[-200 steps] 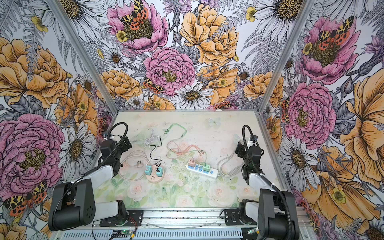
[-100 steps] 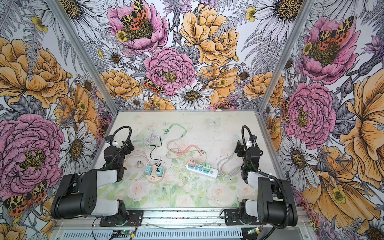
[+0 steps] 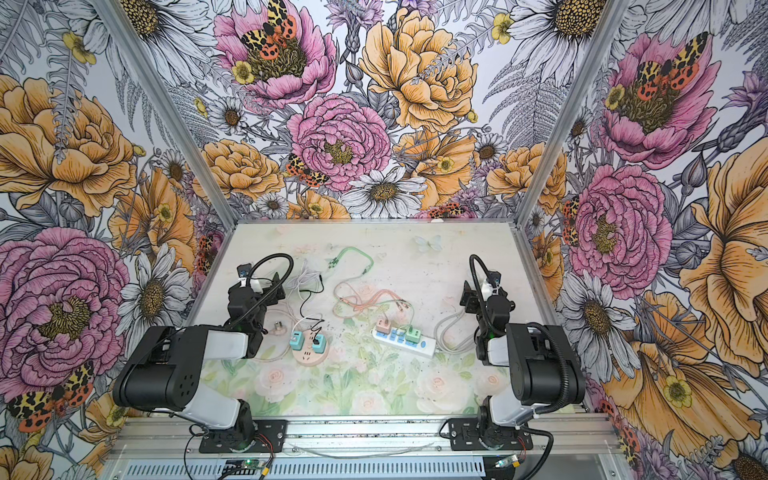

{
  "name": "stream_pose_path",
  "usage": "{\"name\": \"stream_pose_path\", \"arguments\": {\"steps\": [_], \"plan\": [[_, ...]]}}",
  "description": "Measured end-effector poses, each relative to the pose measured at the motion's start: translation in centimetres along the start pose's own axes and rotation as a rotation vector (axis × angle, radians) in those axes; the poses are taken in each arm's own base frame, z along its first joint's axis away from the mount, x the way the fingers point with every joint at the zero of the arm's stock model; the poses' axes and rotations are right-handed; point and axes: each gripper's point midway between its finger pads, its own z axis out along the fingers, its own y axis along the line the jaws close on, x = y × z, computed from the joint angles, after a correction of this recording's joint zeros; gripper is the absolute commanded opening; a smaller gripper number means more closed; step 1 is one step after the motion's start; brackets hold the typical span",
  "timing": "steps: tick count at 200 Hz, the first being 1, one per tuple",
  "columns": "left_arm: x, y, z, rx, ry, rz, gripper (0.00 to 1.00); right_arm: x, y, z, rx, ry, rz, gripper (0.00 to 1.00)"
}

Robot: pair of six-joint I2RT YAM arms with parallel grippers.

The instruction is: Insert the plug

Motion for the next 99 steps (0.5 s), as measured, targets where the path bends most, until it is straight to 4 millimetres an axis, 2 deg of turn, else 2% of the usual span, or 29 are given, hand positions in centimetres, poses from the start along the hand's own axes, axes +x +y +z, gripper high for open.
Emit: {"name": "stream_pose_path", "arguments": {"steps": [29, 99], "plan": [[0.0, -0.3, 0.1, 0.019, -0.002, 0.009, 0.99, -1.5, 0.8, 1.2, 0.004, -0.007, -0.030, 0.99], [-0.2, -0.5, 0.1, 0.029, -0.012, 0.007, 0.99, -0.3, 0.8, 1.2, 0.015, 0.043, -0.044, 0.99]]}}
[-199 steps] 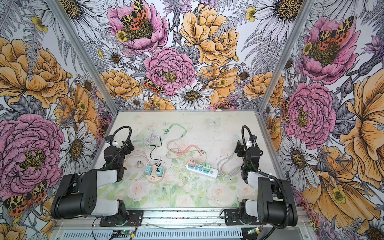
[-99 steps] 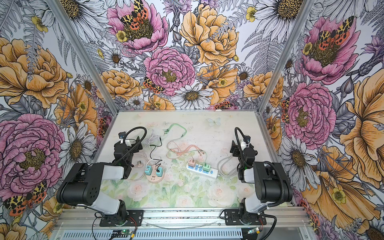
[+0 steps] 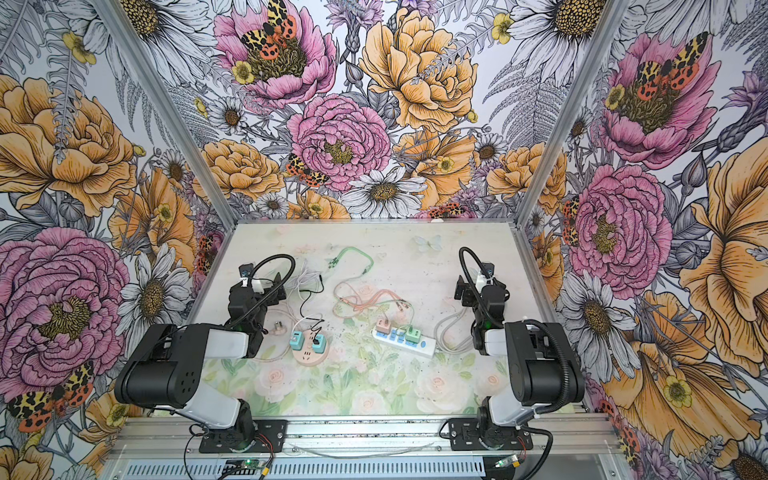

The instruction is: Insert the plug

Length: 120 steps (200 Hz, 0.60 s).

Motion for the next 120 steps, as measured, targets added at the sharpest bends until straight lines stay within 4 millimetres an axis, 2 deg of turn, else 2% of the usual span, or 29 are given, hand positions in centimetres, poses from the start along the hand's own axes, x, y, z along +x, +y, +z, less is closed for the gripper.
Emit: {"name": "stream_pose_path", "arguments": {"steps": [120], "plan": [[-0.05, 0.00, 0.00, 0.000, -0.002, 0.000, 0.99, 0.35, 0.00, 0.00, 0.000, 0.014, -0.015, 0.99]]}}
